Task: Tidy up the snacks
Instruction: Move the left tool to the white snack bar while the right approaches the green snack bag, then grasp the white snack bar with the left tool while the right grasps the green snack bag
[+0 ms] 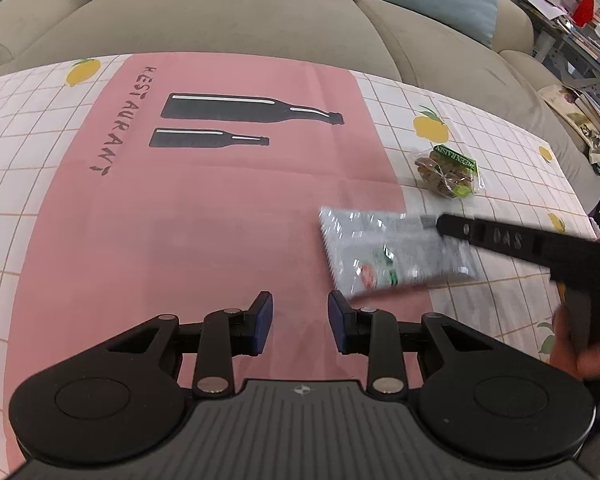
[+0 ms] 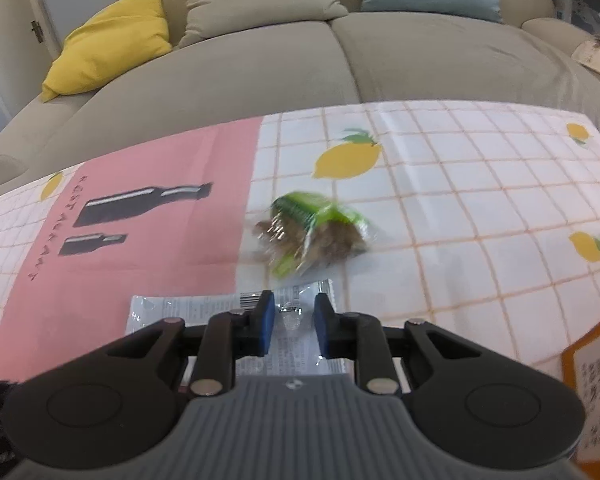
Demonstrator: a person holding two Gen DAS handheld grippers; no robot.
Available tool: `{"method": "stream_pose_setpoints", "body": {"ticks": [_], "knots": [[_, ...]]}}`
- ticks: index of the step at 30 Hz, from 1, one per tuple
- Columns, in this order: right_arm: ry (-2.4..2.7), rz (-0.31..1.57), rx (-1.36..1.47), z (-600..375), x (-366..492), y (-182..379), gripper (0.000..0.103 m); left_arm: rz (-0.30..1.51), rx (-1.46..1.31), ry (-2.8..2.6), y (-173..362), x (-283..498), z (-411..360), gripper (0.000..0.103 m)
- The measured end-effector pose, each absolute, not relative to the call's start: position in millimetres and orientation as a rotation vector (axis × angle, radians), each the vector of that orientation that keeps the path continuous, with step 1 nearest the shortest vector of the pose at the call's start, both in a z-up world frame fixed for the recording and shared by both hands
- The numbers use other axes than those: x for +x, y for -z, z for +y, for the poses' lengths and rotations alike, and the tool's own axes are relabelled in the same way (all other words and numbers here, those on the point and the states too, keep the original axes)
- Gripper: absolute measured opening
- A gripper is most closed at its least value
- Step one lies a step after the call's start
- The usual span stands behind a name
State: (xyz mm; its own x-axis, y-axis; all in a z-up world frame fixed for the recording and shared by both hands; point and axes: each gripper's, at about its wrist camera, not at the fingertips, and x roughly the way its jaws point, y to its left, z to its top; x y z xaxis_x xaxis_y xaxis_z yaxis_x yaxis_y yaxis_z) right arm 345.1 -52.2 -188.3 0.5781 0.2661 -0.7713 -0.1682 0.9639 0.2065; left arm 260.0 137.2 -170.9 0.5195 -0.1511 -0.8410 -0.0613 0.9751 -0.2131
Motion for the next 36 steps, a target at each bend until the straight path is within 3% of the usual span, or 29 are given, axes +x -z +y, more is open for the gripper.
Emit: {"method": "stream_pose_setpoints", "body": {"ticks": [6,22,36], "knots": [[-0.282,0.955,0.144,-42.1,310.7,186.4,0.019,1.046,-0.278,0.026,172.5,254.3,143.1,0.036],[-0.369,1.082,0.207,-37.5,249.0,187.1,0.0,1.065,-0.279,0.024,171.9,235.4,145.7,0.036],[-0.355,1.095,0.166,-46.8,252.5,182.3,0.004,1.071,-0.385,0.159,176.0,215.3,138.0,0.036]]}}
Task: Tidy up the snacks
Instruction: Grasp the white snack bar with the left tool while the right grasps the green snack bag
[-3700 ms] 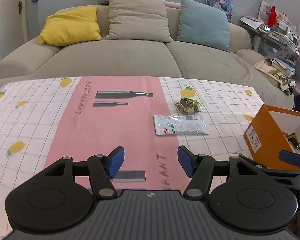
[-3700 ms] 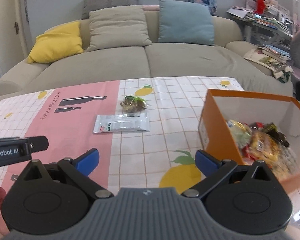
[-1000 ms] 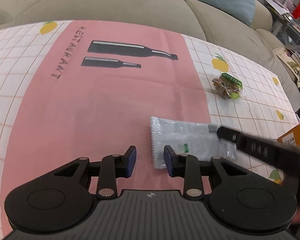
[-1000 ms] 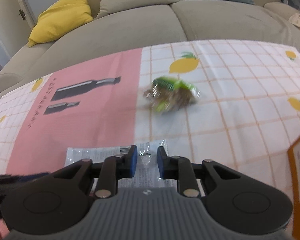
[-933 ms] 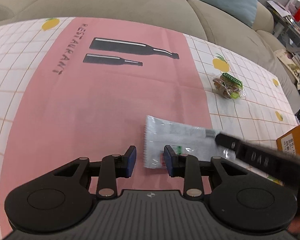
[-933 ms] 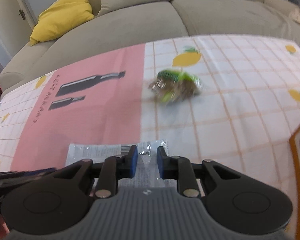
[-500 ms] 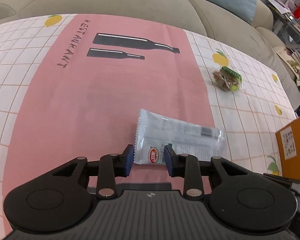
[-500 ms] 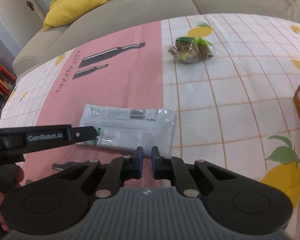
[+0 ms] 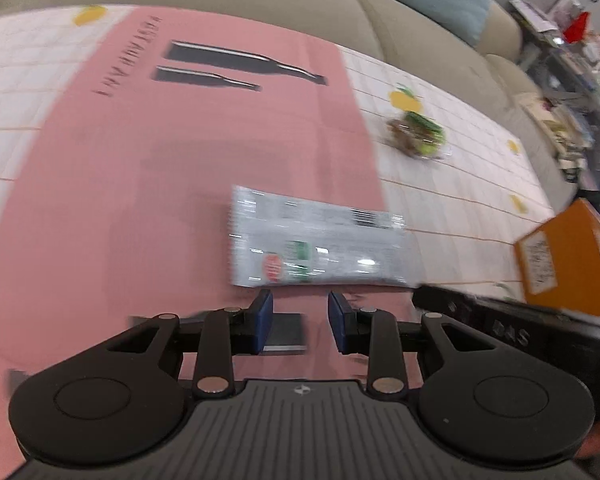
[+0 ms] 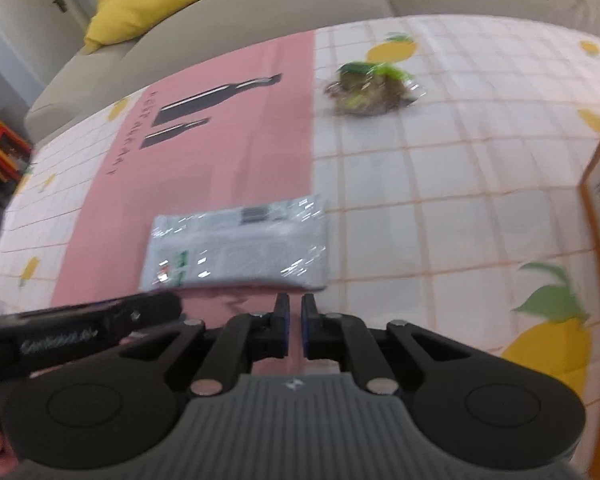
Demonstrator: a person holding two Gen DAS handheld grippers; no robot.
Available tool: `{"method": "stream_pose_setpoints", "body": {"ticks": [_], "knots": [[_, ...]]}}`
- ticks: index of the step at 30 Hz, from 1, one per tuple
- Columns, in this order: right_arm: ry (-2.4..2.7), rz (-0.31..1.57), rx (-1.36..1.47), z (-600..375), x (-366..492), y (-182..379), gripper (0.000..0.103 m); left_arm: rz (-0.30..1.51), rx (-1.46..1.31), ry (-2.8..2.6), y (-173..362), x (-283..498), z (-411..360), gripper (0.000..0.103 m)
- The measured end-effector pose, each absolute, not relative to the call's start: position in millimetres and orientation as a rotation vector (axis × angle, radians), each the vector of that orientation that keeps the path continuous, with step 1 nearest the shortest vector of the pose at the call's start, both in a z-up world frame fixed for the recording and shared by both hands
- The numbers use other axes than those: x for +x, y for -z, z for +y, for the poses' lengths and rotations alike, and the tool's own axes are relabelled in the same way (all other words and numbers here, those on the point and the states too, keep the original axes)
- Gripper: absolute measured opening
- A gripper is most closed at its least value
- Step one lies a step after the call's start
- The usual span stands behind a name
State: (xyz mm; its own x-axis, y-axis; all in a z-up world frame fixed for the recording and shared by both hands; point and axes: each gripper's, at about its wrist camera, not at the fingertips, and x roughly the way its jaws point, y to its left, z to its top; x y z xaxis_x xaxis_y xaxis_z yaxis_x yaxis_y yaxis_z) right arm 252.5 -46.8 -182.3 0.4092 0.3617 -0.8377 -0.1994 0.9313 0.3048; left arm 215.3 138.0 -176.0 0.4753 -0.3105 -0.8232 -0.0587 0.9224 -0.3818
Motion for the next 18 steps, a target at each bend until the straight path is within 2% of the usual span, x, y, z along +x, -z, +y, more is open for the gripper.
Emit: {"method": "stream_pose_setpoints", "body": {"ticks": [6,8,11,16,18], "knots": [[-0.296,1.067,0.14,-61.6,263.8,178.5,0.005,1.033,-0.303,0.248,169.1,216.5,123.4,0.036],[-0.319,1.069,0.13,-61.8,262.8,177.9,0.005,1.013,-0.242,0.267,162.4,218.6,123.8,0.049],[-0.369,1.087,0.107,-56.1,256.5,178.8,0.005,0.987,-0.129,0.282,151.7,226.2,124.9,0.06],[-0.429,1.071,0.062,-36.5,248.2,183.6,0.005,0.961,0.049,0.351,141.8,251.1,123.3,0.073],[-0.426,1.047,0.042,-30.5,251.8,184.1,0.005,0.971,0.099,0.394,144.4,260.6,119.8,0.074]]}}
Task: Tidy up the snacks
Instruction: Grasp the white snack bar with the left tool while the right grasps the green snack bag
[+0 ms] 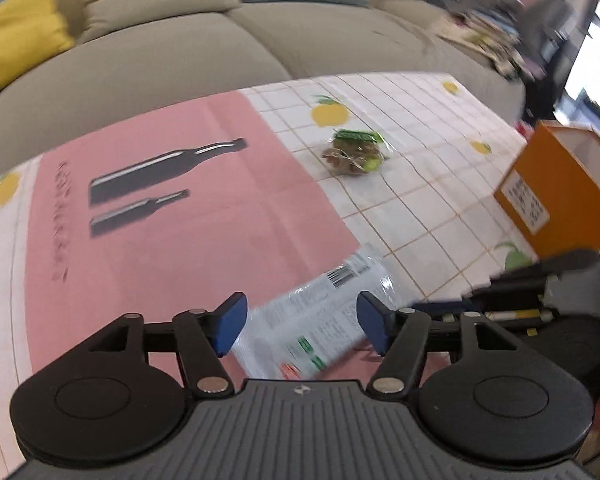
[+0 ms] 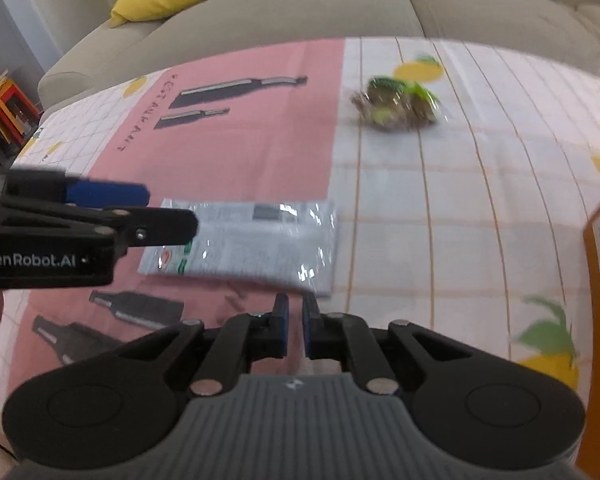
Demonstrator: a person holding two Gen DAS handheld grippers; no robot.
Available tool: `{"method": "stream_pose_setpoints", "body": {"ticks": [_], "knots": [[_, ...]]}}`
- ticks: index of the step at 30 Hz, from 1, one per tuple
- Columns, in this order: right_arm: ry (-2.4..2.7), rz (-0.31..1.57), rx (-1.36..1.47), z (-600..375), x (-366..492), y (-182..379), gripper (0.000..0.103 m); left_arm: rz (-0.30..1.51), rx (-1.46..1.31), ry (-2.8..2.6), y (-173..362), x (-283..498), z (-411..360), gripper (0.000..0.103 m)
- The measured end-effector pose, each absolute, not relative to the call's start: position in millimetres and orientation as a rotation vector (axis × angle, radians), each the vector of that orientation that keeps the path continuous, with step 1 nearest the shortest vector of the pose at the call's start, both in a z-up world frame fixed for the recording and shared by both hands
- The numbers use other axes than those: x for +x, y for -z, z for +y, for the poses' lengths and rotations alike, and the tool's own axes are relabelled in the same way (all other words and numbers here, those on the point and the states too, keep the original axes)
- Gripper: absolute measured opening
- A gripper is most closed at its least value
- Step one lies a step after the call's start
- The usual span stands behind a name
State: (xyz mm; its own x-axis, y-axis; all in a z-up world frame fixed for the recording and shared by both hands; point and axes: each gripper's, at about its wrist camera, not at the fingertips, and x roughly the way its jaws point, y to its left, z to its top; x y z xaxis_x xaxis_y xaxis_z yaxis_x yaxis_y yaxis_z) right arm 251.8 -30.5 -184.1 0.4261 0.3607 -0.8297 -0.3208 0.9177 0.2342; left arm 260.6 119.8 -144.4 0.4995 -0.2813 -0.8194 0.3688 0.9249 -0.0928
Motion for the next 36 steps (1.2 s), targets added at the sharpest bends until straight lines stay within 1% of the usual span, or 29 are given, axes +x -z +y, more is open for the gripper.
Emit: {"method": "stream_pose_setpoints", "body": {"ticks": [5,10,12,13,15,16,17,18,19,21,22,23,24,25,26,29,36], "knots": [[-0.414,1.02,0.075,-31.0,275.8,187.0,0.005,1.007,0.191,0.456,156.0,274.0,116.6,0.08],[-0.405,1.01,0.098,-40.0,297.1,188.3,0.005,1.038,0.134,0.476,165.9,276.6,113.2,0.08],[-0.402,1.011,0.107,-43.2,301.7,188.2,0.006,1.03,0.116,0.478,167.5,274.4,106.0,0.082],[-0.392,1.011,0.104,-44.5,302.9,187.4,0.006,1.022,0.122,0.472,168.3,272.8,101.3,0.085],[-0.381,0.998,0.102,-48.7,303.5,185.1,0.008,1.01,0.184,0.435,171.4,269.6,88.2,0.086],[-0.373,0.993,0.099,-50.8,303.3,184.1,0.011,0.997,0.217,0.43,172.9,267.7,82.5,0.086],[-0.364,0.987,0.094,-52.3,303.6,183.6,0.019,0.991,0.235,0.429,174.3,266.6,79.0,0.086],[-0.358,0.977,0.09,-54.2,303.5,182.4,0.023,0.993,0.251,0.424,176.5,266.4,75.6,0.086],[-0.349,0.965,0.084,-55.6,303.7,181.1,0.027,0.997,0.259,0.416,178.7,266.7,73.9,0.085],[-0.331,0.935,0.065,-56.3,304.6,177.8,0.028,1.001,0.256,0.397,182.8,267.9,73.8,0.084],[-0.327,0.922,0.061,-56.9,305.7,176.0,0.032,1.0,0.242,0.384,183.3,268.8,75.8,0.083],[-0.319,0.907,0.063,-57.5,307.2,174.1,0.038,1.003,0.22,0.369,183.5,270.4,78.3,0.079],[-0.311,0.891,0.071,-58.6,309.2,172.0,0.042,1.0,0.2,0.352,183.2,271.5,80.6,0.076],[-0.302,0.877,0.082,-59.6,311.7,169.9,0.046,0.997,0.188,0.338,182.9,272.5,82.5,0.069],[-0.292,0.862,0.095,-61.8,313.9,167.5,0.048,0.991,0.179,0.318,182.0,273.6,84.0,0.065],[-0.254,0.831,0.113,-60.7,325.6,163.9,0.049,0.992,0.135,0.262,181.4,279.1,88.7,0.06],[-0.167,0.827,0.155,-53.6,359.7,170.3,0.047,0.97,0.066,0.163,181.1,280.9,90.7,0.058]]}}
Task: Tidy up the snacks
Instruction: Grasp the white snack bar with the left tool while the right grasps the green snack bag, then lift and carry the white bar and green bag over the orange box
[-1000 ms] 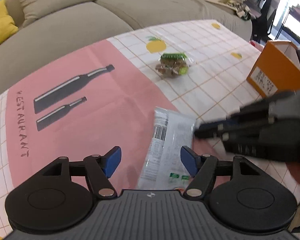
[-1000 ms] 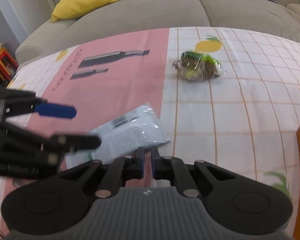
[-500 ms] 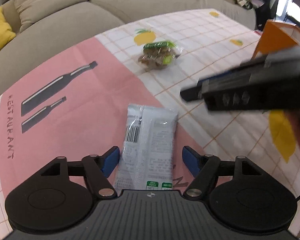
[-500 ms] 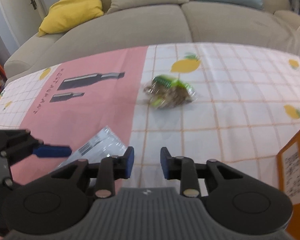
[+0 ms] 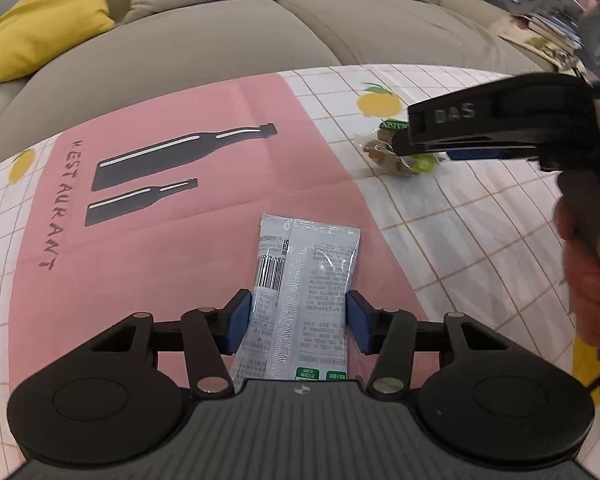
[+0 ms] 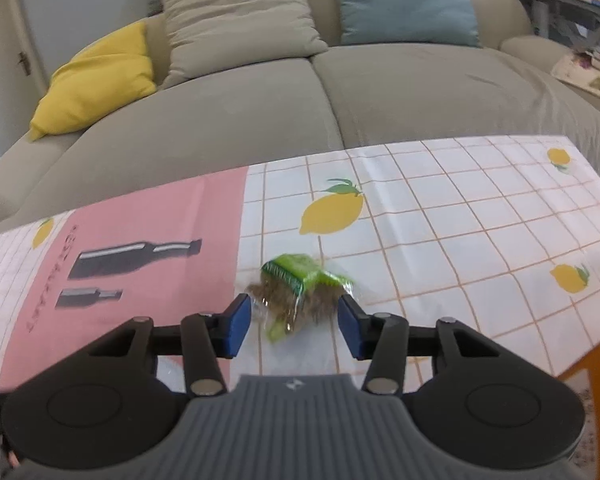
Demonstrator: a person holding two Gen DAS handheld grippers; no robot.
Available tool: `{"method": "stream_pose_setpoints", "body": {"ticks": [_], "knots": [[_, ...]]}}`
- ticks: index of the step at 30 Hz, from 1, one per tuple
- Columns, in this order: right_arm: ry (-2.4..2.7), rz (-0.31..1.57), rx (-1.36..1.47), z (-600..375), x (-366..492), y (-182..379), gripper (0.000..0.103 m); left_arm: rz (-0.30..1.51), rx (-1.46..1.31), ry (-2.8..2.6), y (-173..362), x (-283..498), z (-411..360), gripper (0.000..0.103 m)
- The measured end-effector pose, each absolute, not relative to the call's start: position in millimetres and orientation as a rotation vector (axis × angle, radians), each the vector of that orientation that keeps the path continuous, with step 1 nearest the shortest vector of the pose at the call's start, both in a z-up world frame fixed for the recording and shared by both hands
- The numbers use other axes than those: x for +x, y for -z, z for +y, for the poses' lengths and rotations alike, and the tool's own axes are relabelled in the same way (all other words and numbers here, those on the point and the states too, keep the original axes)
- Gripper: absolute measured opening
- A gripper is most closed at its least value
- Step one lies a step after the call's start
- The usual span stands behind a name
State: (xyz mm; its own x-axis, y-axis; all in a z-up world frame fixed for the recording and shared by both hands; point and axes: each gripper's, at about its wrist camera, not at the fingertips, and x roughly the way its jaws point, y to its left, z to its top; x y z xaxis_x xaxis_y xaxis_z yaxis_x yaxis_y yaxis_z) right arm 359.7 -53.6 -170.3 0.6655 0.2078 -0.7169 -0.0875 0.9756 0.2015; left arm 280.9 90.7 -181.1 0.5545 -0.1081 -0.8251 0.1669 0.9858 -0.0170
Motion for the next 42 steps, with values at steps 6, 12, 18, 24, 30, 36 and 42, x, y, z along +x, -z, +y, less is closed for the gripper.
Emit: {"method": "stream_pose_setpoints", "body": {"ticks": [6,12,18,24,30,36,42], "knots": [[-0.16,0.866,0.245,-57.2,371.1,180.9,0.017,0.971,-0.004,0.128,178.4,276.9,94.8,0.057],[-0.18,0.884,0.228,-62.3,354.9,180.7,0.012,0.989,-0.068,0.111,176.5,262.6,95.6,0.056],[-0.227,0.904,0.182,-68.7,309.1,173.4,0.011,1.015,-0.139,0.064,175.1,233.6,95.9,0.055],[-0.276,0.921,0.113,-78.9,242.7,166.0,0.011,1.041,-0.174,0.051,168.2,195.7,88.4,0.055],[-0.31,0.91,0.067,-90.5,187.5,154.7,0.011,1.012,-0.236,0.028,156.2,160.6,86.8,0.054],[-0.307,0.901,0.11,-107.3,153.1,146.9,0.01,0.994,-0.319,0.006,146.4,137.5,91.3,0.054],[-0.321,0.858,0.117,-115.8,130.0,129.2,0.01,0.97,-0.335,0.014,127.0,119.9,83.9,0.054]]}}
